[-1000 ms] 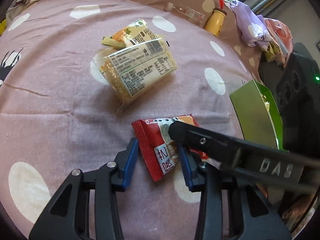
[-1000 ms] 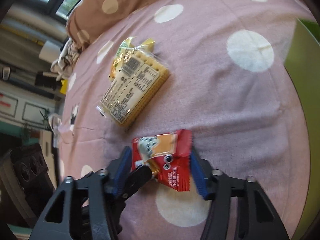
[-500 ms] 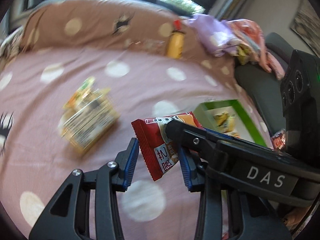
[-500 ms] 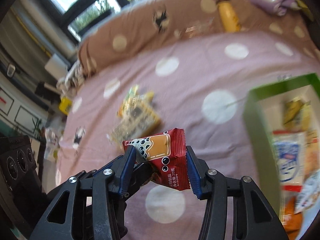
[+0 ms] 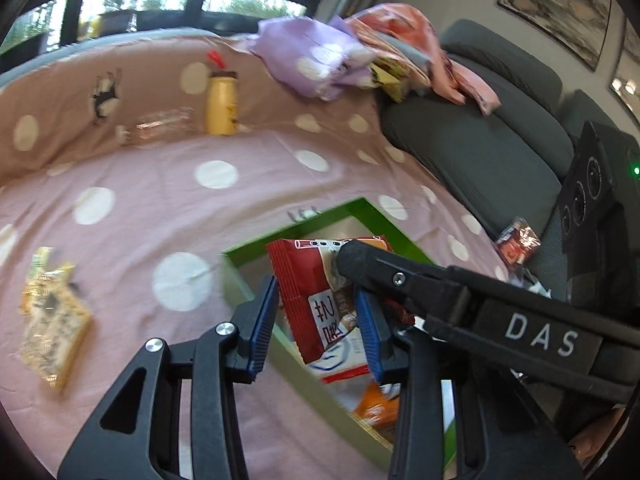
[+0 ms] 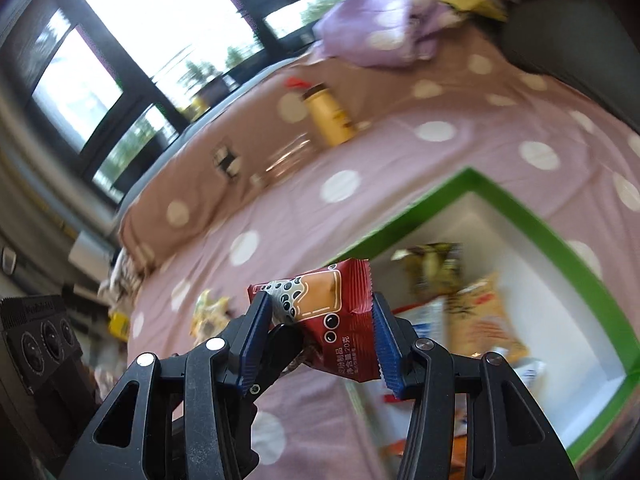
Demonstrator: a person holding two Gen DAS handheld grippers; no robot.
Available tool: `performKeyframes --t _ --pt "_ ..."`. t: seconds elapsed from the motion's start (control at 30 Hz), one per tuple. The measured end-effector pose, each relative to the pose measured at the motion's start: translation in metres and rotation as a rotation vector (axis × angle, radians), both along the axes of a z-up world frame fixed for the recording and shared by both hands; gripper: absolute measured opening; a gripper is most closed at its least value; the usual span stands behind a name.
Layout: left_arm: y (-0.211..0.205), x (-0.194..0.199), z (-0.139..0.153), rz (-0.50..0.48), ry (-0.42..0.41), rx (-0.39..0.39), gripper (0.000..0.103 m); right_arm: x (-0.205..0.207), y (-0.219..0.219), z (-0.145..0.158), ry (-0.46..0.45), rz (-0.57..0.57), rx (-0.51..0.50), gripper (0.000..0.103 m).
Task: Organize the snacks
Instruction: 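Carry the red candy pack into the box and release it, then move the right gripper back to the clear cracker pack on the bed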
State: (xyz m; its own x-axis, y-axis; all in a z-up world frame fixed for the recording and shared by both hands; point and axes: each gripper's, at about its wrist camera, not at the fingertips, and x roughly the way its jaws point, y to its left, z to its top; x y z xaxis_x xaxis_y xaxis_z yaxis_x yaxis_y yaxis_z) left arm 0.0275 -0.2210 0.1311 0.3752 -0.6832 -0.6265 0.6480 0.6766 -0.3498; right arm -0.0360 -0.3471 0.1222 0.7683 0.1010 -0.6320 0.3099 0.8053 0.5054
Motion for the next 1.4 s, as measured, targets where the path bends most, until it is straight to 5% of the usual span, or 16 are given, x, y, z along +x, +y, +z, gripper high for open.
performKeyframes --t 0.37,0.6,0.8,1.13,1.4 --pt "-0.049 -0.005 -0.029 -0.059 0.105 0.079 0.036 -0.007 -0.045 -0.034 0.169 -0.101 0.072 0.058" --pt "-0.059 -0.006 -0.043 -0.071 0.160 0.098 0.036 -0.003 -0.050 -0.047 0.236 -0.116 0.071 0.071" --pt "-0.053 -0.012 -0.038 -0.070 0.118 0.102 0.053 -0.002 -0.054 -0.052 0.285 -0.160 0.025 0.074" --pt "0.009 -0.008 -0.016 0.062 0.036 0.073 0.076 -0.007 -0.051 -0.034 0.189 -0.201 -0.012 0.083" --pt "0.113 0.003 -0.014 0.277 0.015 0.047 0.087 0.003 -0.020 -0.016 0.102 -0.145 -0.091 0.085"
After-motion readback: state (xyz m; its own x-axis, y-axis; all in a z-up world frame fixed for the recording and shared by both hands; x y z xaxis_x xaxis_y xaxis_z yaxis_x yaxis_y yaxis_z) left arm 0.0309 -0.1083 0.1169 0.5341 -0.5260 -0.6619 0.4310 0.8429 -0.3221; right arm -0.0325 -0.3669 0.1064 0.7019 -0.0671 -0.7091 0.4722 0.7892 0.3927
